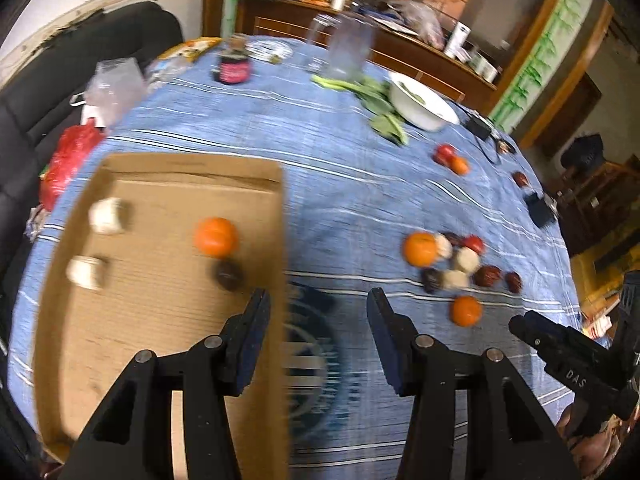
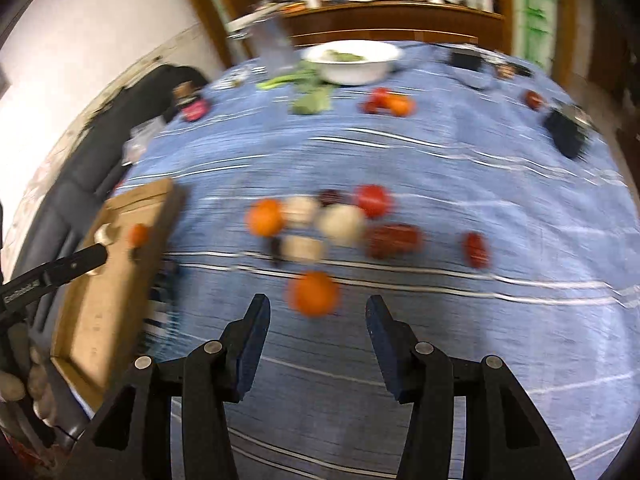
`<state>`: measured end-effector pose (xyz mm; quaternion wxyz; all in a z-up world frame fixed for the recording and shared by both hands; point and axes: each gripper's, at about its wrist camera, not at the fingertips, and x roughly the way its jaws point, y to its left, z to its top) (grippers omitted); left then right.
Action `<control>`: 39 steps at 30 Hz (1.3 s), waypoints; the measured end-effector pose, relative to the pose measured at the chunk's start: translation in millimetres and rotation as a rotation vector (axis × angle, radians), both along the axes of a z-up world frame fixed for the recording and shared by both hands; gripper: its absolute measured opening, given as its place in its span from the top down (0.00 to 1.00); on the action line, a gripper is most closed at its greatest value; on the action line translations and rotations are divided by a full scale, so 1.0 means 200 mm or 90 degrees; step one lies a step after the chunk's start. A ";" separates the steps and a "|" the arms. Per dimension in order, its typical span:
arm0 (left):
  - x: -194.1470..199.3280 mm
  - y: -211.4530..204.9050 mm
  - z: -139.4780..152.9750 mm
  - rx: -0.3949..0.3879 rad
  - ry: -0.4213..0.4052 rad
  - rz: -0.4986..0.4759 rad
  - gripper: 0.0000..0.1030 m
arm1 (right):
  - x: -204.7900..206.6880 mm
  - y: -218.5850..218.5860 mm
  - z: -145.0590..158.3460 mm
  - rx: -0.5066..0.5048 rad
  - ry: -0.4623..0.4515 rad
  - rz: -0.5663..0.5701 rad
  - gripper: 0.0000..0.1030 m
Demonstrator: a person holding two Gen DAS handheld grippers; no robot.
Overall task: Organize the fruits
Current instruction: 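Grasp a mandarin with the left gripper while the right gripper grasps a red date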
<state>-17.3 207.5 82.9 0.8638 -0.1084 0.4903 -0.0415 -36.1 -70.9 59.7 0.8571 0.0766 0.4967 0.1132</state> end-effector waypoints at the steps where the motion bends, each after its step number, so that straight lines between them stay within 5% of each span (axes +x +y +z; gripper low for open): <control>1: 0.01 -0.05 -0.01 -0.002 0.003 -0.008 0.53 | 0.00 -0.06 -0.01 -0.005 0.003 -0.011 0.48; 17: 0.07 -0.64 -0.22 -0.011 0.016 -0.155 0.53 | 0.22 -0.25 -0.09 -0.022 -0.008 0.007 0.48; 39: 0.16 -0.79 -0.34 -0.007 0.016 -0.164 0.55 | 0.33 -0.31 -0.23 -0.107 -0.004 -0.003 0.49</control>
